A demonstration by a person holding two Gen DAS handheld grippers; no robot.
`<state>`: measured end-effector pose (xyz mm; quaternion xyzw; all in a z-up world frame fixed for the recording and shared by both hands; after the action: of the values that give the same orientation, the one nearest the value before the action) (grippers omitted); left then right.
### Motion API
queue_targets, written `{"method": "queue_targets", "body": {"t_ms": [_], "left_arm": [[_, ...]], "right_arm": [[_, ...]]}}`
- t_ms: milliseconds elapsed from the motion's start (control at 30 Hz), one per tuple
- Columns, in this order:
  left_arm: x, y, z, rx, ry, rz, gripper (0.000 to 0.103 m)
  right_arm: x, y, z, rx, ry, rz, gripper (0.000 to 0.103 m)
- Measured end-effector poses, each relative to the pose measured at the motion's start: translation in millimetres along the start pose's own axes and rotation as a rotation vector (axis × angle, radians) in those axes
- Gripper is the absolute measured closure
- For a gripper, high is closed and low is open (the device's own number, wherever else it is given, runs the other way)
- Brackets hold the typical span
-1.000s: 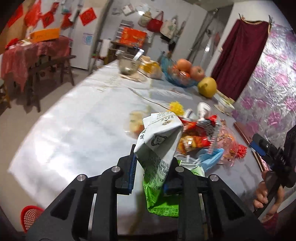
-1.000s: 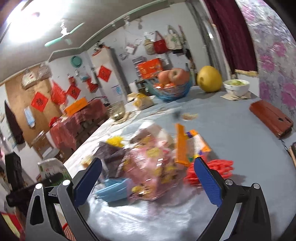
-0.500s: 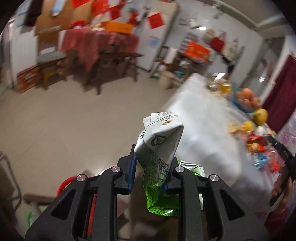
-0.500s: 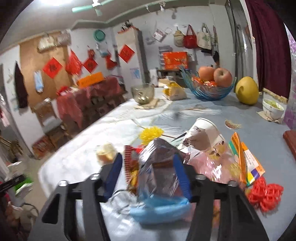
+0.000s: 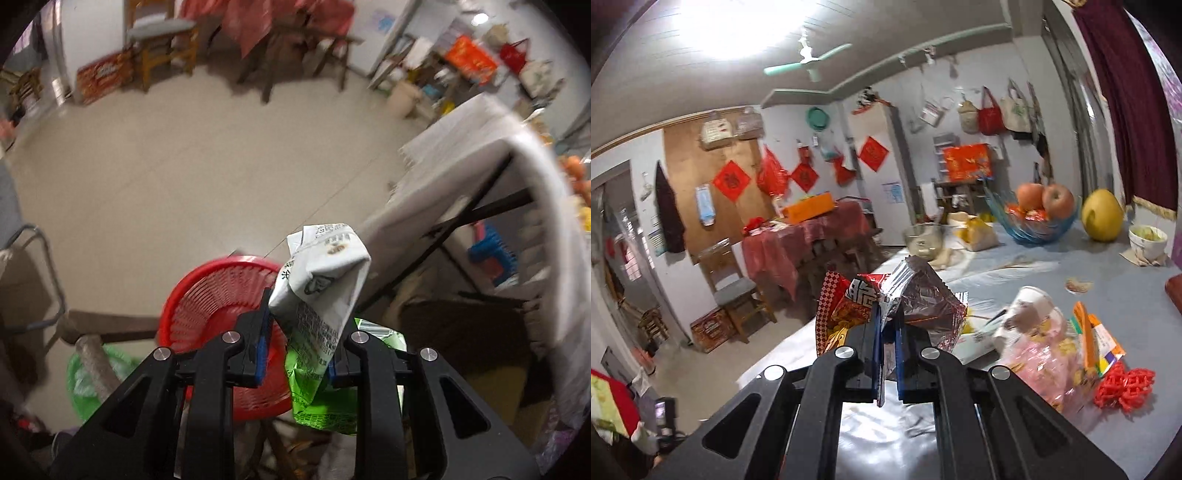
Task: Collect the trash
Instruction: 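Drop the green bag into the red wastebasket while the right tool grasps a silver wrapper, then lower the silver wrapper into the red wastebasket and open the right tool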
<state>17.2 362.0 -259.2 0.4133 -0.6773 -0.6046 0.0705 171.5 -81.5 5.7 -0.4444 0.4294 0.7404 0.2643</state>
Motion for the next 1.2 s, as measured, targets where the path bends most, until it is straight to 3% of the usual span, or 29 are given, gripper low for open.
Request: {"method": "queue_targets", "body": {"t_ms": [100,167,333,533,700,800,1033,1200], "left_arm": [[6,-14,13,-0.007,0.050,0.073,0.062],[6,-17,21,-0.042,0.075,0.086,0.030],[-6,1,29,-0.115,0.106,0.013,0.015],[-21,19,51,-0.193,0.181,-0.052,0.014],[-39,50,61,-0.131,0.278,-0.137,0.010],[-44,62,70,-0.138,0.313,-0.175,0.009],[-43,64,92,-0.110,0.403,-0.156,0.009],[-42,57,109,-0.105,0.449,-0.134,0.009]], "right_arm": [[12,2,16,-0.043,-0.001,0.024,0.096],[22,-3,26,-0.069,0.006,0.058,0.096],[39,-11,48,-0.108,0.043,0.113,0.096],[58,-19,90,-0.182,0.092,0.167,0.096],[78,-29,143,-0.269,0.147,0.236,0.096],[98,-38,181,-0.326,0.191,0.296,0.095],[177,-68,277,-0.444,0.340,0.499,0.095],[254,-105,332,-0.491,0.451,0.671,0.092]]}}
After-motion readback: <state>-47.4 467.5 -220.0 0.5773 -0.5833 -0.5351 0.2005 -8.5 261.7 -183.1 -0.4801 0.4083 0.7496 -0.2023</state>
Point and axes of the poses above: each gripper's, at about its wrist camera, not at the fingertips, and y roughly against the way its jaws point, z to its left, x to its underside, the point moved 8 cm from there along -y, roughly the way its jaws point, and after that the axes turned 2 degrees about y, right-handed, at the moved point
